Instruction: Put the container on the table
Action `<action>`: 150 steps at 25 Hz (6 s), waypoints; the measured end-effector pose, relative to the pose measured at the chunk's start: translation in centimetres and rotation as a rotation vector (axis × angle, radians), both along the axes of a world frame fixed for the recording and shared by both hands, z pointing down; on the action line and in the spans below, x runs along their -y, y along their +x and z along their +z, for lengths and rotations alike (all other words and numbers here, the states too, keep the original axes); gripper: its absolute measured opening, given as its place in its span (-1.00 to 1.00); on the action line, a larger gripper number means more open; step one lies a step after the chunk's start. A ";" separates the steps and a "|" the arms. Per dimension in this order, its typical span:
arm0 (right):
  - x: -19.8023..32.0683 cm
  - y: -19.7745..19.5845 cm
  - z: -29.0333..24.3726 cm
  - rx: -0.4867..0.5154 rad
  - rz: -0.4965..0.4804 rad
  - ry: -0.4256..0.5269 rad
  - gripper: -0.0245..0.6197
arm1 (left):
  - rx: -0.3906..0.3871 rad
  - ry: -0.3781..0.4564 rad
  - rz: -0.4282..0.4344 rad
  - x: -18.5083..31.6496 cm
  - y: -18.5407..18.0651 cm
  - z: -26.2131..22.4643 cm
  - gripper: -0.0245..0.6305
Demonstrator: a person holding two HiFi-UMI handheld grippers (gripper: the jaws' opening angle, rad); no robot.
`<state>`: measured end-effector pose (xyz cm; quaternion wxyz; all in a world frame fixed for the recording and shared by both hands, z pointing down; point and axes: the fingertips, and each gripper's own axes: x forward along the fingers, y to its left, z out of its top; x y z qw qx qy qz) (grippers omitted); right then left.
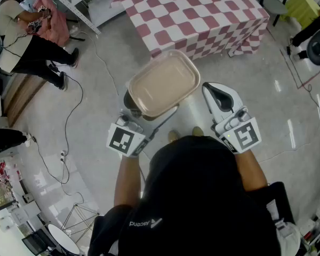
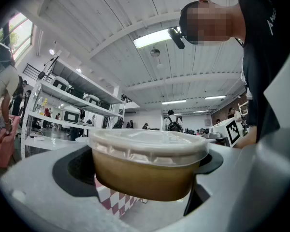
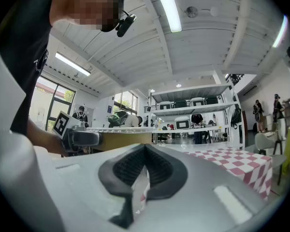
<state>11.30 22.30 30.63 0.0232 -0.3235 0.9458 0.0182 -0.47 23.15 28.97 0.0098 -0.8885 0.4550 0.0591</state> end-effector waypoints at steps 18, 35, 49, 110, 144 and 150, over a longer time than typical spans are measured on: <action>-0.4 -4.2 1.1 -0.004 -0.001 -0.027 -0.91 | -0.001 -0.018 0.007 -0.8 -4.5 1.3 0.82; 6.6 -8.4 2.6 -0.048 0.056 -0.023 -0.91 | -0.004 -0.017 0.041 6.7 -10.2 3.2 0.82; 28.3 -7.2 2.7 -0.040 -0.016 -0.024 -0.91 | 0.062 -0.098 -0.042 27.4 -9.6 5.5 0.82; 43.9 -13.0 7.0 -0.129 0.007 -0.140 -0.91 | 0.348 -0.485 0.049 45.0 -18.6 23.9 0.82; 39.4 -14.0 0.2 0.053 -0.097 -0.020 -0.91 | 0.049 -0.001 -0.082 40.1 -9.7 1.0 -0.89; 39.5 -14.0 0.3 0.059 -0.097 -0.022 -0.91 | 0.048 -0.013 -0.075 40.2 -9.6 1.4 -0.89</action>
